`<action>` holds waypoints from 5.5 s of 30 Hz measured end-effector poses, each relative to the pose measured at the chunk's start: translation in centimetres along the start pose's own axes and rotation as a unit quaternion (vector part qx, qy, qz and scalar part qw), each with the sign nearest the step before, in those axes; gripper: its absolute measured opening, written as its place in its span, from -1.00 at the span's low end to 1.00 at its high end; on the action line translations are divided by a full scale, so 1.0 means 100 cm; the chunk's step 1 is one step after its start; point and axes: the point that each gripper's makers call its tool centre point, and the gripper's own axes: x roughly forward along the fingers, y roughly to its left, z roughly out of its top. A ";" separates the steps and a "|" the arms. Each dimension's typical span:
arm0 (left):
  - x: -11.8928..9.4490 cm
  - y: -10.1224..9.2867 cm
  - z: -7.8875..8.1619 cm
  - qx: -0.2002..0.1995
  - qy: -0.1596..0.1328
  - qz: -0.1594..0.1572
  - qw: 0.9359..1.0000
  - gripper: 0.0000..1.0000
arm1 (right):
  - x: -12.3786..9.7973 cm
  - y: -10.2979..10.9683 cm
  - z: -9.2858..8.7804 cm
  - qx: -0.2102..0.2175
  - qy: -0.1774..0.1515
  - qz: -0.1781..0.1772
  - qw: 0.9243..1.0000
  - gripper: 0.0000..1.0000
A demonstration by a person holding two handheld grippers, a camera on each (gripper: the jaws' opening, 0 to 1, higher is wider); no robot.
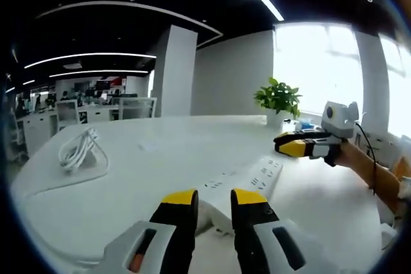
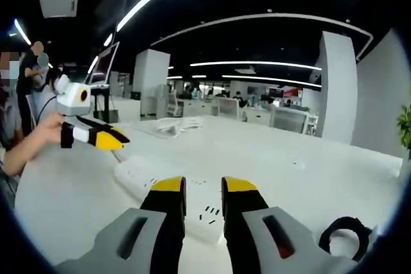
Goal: Straighten the power strip on the desk, plug the charger into it
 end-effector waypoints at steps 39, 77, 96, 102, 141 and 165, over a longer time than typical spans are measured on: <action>-0.004 0.001 0.008 0.023 -0.013 0.007 1.000 -0.56 | -0.019 -0.013 0.001 -0.006 0.018 -0.027 0.999 -0.57; -0.004 -0.019 0.011 0.059 -0.009 -0.009 0.998 -0.54 | -0.124 -0.150 -0.028 -0.006 0.068 -0.174 0.982 -0.57; -0.004 -0.034 0.016 0.074 -0.014 -0.028 0.997 -0.54 | -0.158 -0.195 -0.076 -0.064 0.214 -0.145 0.964 -0.60; -0.004 -0.037 0.014 0.083 -0.008 -0.030 0.996 -0.54 | -0.155 -0.194 -0.086 -0.117 0.271 -0.120 0.948 -0.60; -0.003 -0.044 0.016 0.110 0.001 -0.045 0.993 -0.54 | -0.138 -0.217 -0.118 -0.152 0.426 -0.031 0.891 -0.45; -0.001 -0.057 0.009 0.113 0.007 -0.055 0.992 -0.54 | -0.136 -0.214 -0.123 -0.154 0.437 -0.019 0.886 -0.46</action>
